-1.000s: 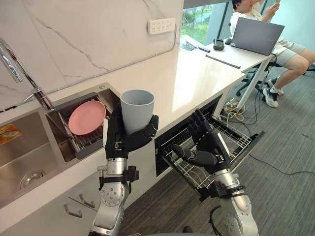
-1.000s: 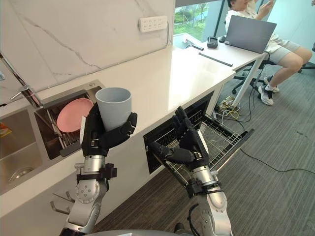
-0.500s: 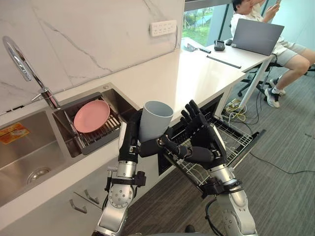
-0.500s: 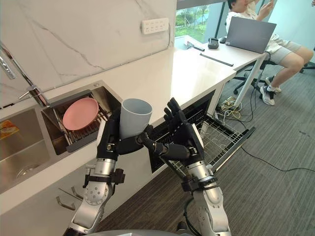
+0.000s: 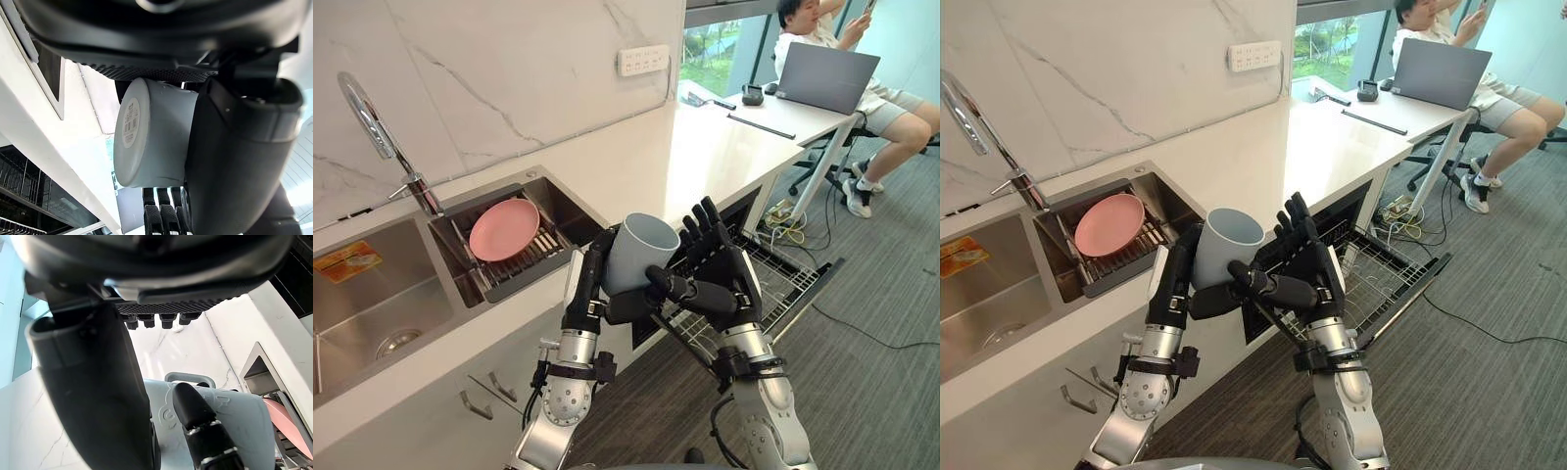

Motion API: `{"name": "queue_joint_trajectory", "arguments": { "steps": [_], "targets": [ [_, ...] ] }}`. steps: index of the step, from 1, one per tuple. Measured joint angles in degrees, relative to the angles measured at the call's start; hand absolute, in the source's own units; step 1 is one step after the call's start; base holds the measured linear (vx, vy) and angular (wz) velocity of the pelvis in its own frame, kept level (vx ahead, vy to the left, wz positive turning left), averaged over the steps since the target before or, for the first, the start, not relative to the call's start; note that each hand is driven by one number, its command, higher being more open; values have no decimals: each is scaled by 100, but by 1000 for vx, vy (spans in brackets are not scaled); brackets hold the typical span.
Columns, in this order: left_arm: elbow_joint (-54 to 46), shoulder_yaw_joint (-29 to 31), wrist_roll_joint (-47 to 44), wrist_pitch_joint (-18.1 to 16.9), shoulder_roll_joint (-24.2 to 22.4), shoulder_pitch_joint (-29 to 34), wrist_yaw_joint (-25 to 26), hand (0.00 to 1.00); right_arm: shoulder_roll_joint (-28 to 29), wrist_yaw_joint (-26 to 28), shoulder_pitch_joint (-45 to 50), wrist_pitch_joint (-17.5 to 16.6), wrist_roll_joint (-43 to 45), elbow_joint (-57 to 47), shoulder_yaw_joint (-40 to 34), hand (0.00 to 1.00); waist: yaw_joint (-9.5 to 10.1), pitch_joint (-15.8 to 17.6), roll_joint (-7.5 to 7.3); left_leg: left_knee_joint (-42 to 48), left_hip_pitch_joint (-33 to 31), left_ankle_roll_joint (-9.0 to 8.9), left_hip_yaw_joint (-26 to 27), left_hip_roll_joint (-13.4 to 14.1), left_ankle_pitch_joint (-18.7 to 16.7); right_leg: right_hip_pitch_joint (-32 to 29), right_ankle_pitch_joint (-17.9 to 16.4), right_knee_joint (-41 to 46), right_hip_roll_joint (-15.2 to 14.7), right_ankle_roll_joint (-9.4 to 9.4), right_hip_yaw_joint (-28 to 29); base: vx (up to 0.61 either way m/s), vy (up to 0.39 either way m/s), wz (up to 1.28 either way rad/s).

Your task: Walk over to the sink, pick up the cup, carry it to the dishwasher, place the cup inside the dishwasher, then close the dishwasher door

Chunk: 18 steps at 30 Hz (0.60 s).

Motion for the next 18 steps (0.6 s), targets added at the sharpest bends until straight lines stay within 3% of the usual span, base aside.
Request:
{"name": "queue_joint_trajectory", "arguments": {
  "steps": [9,18],
  "targets": [
    [0,-178,199,114,-2,1,376,0,-1,-144,-55,3,8,1,189,100,1,-3,1,106,-53,5,2,37,-8,-19,36,0,19,-21,7,0,0,0],
    [2,-549,195,192,1,2,351,0,20,-119,-221,37,100,27,637,100,73,-11,-11,177,-95,-21,-2,52,-43,-25,33,0,12,7,2,-30,-5,0]
  ]
}}
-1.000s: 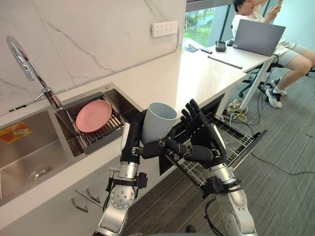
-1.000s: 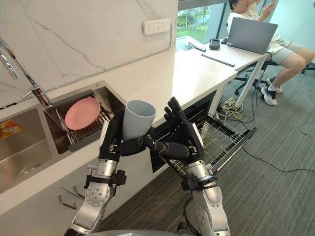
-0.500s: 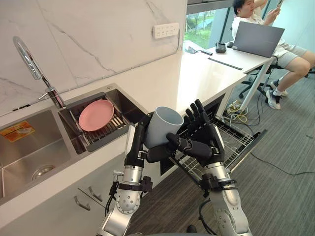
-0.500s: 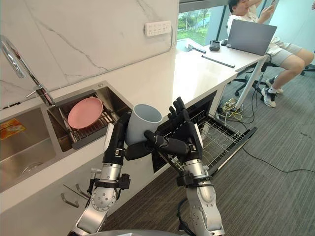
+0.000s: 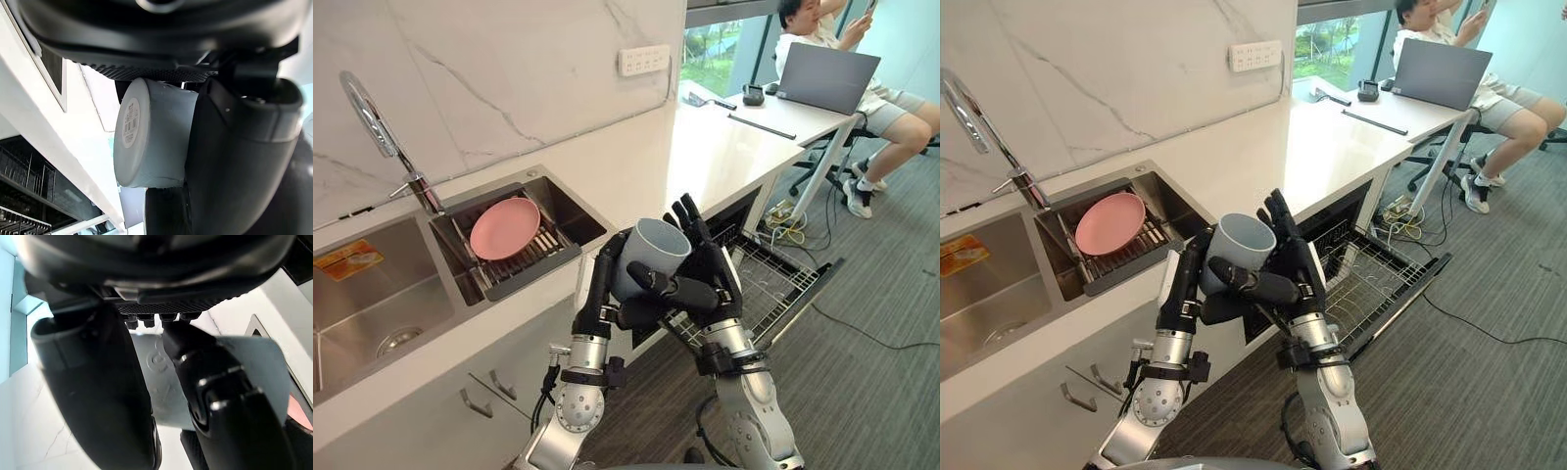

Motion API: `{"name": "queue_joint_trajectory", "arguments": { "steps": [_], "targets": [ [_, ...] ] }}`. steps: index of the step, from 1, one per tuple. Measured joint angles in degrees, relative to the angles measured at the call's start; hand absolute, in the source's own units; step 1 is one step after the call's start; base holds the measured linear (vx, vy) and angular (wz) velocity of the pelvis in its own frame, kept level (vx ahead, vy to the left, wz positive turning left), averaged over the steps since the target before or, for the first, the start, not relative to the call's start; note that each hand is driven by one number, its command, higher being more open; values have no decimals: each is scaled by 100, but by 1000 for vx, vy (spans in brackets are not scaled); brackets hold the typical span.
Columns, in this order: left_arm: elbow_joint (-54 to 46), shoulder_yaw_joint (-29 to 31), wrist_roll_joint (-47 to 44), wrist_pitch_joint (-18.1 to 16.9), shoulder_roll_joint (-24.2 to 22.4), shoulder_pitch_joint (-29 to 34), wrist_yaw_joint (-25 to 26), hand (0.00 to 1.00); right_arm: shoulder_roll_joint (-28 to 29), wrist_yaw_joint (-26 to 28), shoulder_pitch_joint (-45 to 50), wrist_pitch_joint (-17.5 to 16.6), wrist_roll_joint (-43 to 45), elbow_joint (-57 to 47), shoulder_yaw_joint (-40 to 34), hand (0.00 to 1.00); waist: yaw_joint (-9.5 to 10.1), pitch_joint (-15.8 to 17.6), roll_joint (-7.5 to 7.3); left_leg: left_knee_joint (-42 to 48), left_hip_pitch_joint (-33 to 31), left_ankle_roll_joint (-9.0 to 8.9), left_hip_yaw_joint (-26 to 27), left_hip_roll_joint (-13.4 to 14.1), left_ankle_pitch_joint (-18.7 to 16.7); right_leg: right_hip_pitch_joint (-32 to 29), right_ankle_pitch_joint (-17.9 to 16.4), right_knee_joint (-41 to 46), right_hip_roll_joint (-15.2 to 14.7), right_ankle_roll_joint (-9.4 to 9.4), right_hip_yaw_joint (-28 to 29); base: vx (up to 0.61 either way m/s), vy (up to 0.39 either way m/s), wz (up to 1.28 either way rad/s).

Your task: Walk over to the sink, pick up the cup, carry it to the dishwasher, place the cup inside the dishwasher, then close the dishwasher door

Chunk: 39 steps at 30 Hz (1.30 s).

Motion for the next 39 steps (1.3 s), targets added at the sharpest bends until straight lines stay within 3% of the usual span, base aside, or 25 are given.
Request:
{"name": "queue_joint_trajectory", "arguments": {
  "steps": [20,21,39],
  "targets": [
    [216,-122,-1,85,8,1,135,0,35,-826,-4,253,77,153,253,100,-5,-109,-34,-9,-6,18,1,-3,10,-3,15,4,-6,-22,-22,-4,0,0],
    [216,-122,-2,88,8,1,134,0,50,-831,-4,289,76,153,253,0,-6,-110,-35,-9,-6,18,1,-3,10,-3,15,4,-6,-22,-23,0,0,0],
    [218,-162,-47,111,10,17,106,0,46,-761,-4,400,143,272,244,0,-18,-268,-87,-28,-6,18,-2,-8,11,-1,17,30,-10,-28,-39,0,0,0]
  ]
}}
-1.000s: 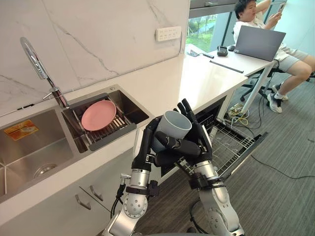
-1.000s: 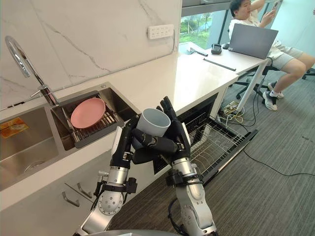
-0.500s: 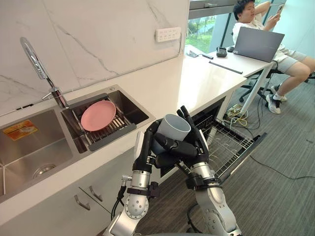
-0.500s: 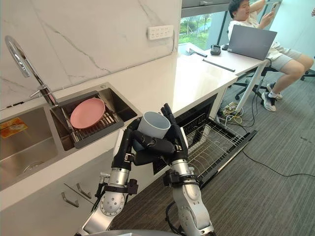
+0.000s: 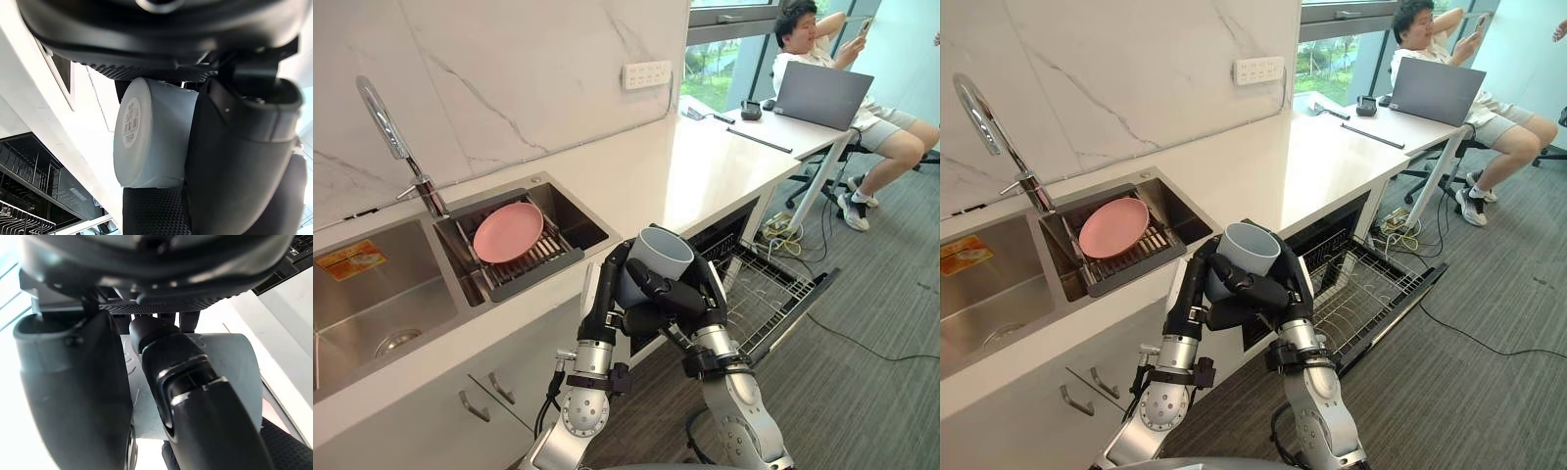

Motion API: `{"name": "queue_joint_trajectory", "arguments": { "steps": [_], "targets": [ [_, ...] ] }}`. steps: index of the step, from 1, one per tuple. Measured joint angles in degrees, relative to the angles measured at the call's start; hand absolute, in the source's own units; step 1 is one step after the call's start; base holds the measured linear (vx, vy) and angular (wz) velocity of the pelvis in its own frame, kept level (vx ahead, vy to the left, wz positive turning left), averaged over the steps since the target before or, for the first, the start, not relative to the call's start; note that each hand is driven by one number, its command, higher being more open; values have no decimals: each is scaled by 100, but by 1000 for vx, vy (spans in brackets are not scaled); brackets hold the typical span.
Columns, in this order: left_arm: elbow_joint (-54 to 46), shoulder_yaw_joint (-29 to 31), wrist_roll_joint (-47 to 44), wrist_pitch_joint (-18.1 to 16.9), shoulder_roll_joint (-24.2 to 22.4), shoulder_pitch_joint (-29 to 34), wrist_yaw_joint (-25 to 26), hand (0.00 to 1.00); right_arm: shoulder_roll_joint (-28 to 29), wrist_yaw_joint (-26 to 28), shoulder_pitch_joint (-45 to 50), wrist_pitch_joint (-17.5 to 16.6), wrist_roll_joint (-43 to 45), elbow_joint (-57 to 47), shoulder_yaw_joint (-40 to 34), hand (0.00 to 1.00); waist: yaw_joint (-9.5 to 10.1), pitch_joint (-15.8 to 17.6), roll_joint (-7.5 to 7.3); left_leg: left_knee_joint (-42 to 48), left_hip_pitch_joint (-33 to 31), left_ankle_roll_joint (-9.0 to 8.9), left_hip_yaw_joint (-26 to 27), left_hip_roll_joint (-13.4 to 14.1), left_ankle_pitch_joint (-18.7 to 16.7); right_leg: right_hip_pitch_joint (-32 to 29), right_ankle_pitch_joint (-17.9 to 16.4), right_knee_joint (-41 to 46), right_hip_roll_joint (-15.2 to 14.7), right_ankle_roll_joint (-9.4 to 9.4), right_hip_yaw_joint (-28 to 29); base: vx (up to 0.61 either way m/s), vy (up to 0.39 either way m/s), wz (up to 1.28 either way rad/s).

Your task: Walk over to the sink, pick up the cup, carry it to the dishwasher, place the cup inside the dishwasher, then close the dishwasher door

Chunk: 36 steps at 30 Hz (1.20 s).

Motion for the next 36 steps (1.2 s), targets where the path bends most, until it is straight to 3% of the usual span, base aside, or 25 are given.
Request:
{"name": "queue_joint_trajectory", "arguments": {
  "steps": [2,3,11,14,23,29,36],
  "targets": [
    [0,0,-5,0,0,0,0,0,0,-1,0,-3,0,0,0,0,1,-12,-4,0,0,0,0,0,0,1,0,0,0,0,0,0,0,0],
    [0,0,-7,0,0,0,1,100,0,-7,0,-10,-4,0,0,0,1,-13,-5,0,1,-1,0,-1,0,1,0,0,-1,0,0,0,0,0],
    [-27,-3,-58,-32,-2,46,-11,100,-13,-129,-9,-22,-19,0,-136,0,8,-13,-5,3,2,-3,-10,-1,-2,7,0,1,-1,-1,-8,0,0,0],
    [-142,108,-75,-190,-14,152,-8,100,-1,-244,-9,-20,-25,6,-467,0,17,-12,-4,10,3,-3,-27,-5,-2,18,0,1,-5,-1,-22,0,0,0],
    [-549,1183,-765,-566,-80,380,-141,100,2,-243,39,-28,-32,6,-1467,0,24,13,15,-2,21,-37,-38,-6,-31,41,-14,1,-7,13,-42,0,0,0],
    [-558,1490,-1740,-783,-147,476,-965,100,5,-152,46,-28,-77,4,-1716,0,24,63,25,-13,21,-35,-52,-9,-36,45,-9,1,-7,-7,-58,0,0,0],
    [-605,1524,-2695,-742,-178,742,-2471,100,-4,-99,100,-28,-307,-1,-2120,0,9,126,90,-17,20,14,-52,-5,-86,43,-39,-1,-1,6,-58,0,0,0]
  ]
}}
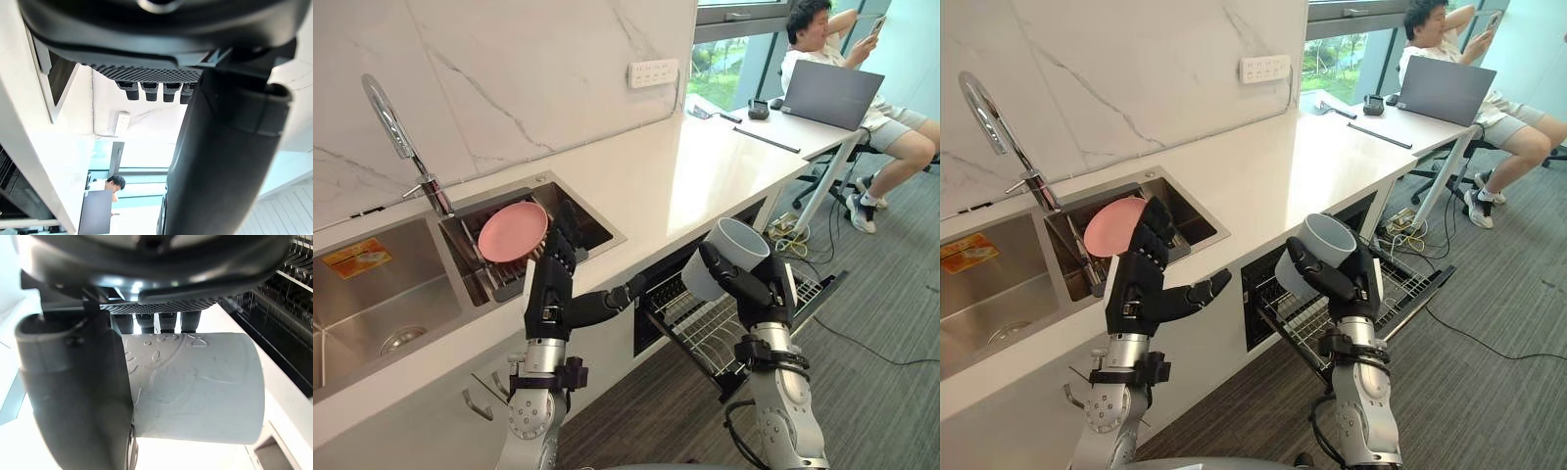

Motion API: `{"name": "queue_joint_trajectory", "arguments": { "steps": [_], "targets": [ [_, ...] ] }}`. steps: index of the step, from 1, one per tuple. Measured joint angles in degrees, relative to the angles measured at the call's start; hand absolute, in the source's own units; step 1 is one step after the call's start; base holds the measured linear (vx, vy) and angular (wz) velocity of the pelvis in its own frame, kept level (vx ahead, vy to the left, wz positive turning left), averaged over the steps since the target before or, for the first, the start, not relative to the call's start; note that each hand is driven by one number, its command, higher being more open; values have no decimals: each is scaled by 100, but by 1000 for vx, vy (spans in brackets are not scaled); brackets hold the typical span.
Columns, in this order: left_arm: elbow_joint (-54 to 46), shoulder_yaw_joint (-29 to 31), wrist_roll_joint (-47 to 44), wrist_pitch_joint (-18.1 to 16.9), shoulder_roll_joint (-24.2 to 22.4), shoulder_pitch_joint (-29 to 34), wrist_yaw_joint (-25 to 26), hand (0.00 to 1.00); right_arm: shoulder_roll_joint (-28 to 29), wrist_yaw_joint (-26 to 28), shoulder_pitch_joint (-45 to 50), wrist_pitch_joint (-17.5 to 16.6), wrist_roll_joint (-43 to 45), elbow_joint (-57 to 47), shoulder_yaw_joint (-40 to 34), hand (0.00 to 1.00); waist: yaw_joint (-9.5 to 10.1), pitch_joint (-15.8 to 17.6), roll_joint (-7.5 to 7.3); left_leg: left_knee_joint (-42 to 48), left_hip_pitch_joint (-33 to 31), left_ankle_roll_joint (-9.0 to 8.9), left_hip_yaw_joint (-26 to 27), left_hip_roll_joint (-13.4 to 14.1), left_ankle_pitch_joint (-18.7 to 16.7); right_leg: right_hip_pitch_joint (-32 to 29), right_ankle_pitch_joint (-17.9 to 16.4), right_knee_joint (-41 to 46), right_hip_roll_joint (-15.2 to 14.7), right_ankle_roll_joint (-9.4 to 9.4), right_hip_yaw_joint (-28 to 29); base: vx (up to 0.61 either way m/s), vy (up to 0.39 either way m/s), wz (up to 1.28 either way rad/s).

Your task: Walk over to the sink, pick up the cup, carry it to the dishwasher, place the cup inside the dishwasher, then close the dishwasher door

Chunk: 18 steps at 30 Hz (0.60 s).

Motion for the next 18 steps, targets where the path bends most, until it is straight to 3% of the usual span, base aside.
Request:
{"name": "queue_joint_trajectory", "arguments": {
  "steps": [4,7,12,18],
  "targets": [
    [18,-48,-485,273,33,195,-791,100,-20,29,131,0,-5,-1,-230,0,-14,81,-9,0,0,-1,16,9,-12,-13,-15,-10,14,6,23,0,0,0],
    [212,-235,-510,425,127,319,-1029,100,-95,49,239,1,-3,0,-320,0,-44,109,-7,11,-4,6,47,16,-16,-37,-20,-23,23,14,66,0,0,-6],
    [696,-437,-313,659,181,331,-1069,100,-176,119,319,0,-69,0,-383,0,-90,135,-13,42,-50,19,71,26,-32,-92,-19,-25,30,16,105,0,0,-3],
    [1580,-452,-116,955,208,354,-751,100,-228,201,422,0,-468,280,-489,0,-89,146,-24,81,-87,-29,80,32,-67,-120,-21,-27,26,15,119,-15,-4,0]
  ]
}}
